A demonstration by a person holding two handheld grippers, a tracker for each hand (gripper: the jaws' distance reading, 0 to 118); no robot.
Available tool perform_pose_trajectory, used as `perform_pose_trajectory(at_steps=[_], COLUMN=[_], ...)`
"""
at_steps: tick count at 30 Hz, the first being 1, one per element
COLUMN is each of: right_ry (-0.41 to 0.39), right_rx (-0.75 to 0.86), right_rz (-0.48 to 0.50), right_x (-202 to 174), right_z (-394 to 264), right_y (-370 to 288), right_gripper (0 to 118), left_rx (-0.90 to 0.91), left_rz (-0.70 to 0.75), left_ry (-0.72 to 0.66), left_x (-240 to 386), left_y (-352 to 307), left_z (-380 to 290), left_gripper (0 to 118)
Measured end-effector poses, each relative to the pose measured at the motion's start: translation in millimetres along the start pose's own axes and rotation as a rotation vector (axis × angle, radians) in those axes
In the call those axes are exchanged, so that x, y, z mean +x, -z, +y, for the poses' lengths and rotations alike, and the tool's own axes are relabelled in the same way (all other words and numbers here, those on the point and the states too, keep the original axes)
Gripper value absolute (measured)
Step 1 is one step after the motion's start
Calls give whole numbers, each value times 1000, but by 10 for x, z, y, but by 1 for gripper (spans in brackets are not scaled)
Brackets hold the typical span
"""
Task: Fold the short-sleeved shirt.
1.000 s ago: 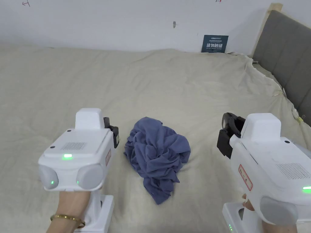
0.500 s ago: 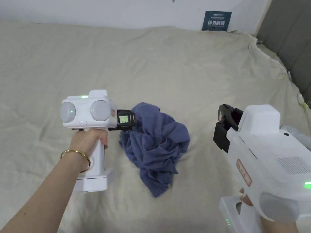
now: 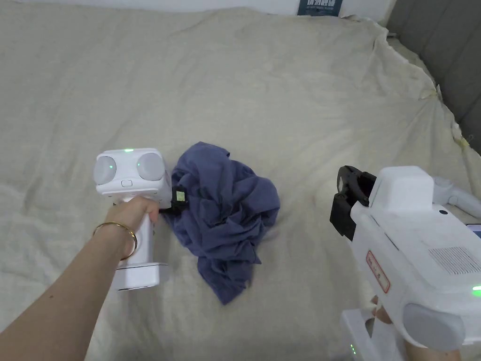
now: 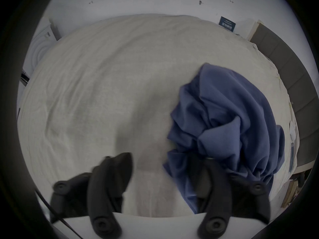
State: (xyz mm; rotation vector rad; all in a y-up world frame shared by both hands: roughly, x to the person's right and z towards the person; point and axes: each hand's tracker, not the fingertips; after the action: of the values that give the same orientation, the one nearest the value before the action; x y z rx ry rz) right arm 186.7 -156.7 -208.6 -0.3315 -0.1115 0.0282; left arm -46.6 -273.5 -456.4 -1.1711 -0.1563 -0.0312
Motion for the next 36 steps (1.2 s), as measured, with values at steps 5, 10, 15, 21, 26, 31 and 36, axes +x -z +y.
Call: perform_pose_trajectory(at_steps=[5,10,15,21,26,31,36], right_ry=[-2,-8,-15,-19,-163,-37,80], right_rx=[-8,-12,-8,-104,-335,-584,-776], right_rz=[-6,-6,5,77,107,131,51], right_x=[24,25,35,35,-62,-101,-94], right_z=[-29,-25,60,310,501,373,39], right_y=[1,-30,-13,291,1015,1721,2264], right_gripper=[0,0,0,0,23,105,103], left_rx=[-4,25,187,273,284,277,267], left_rz=[-39,-39,-127,-194,-179,-153,-138], left_ry=[32,80,-105,-194,-190,-164,-146], left_x=[120,124,-157,-459,-562,-589,-594], left_y=[30,-111,-515,-822,-874,-825,-763], left_z=[-25,-59,-115,-273,-387,-443,-464], left_gripper=[3,0,0,0,0,0,0])
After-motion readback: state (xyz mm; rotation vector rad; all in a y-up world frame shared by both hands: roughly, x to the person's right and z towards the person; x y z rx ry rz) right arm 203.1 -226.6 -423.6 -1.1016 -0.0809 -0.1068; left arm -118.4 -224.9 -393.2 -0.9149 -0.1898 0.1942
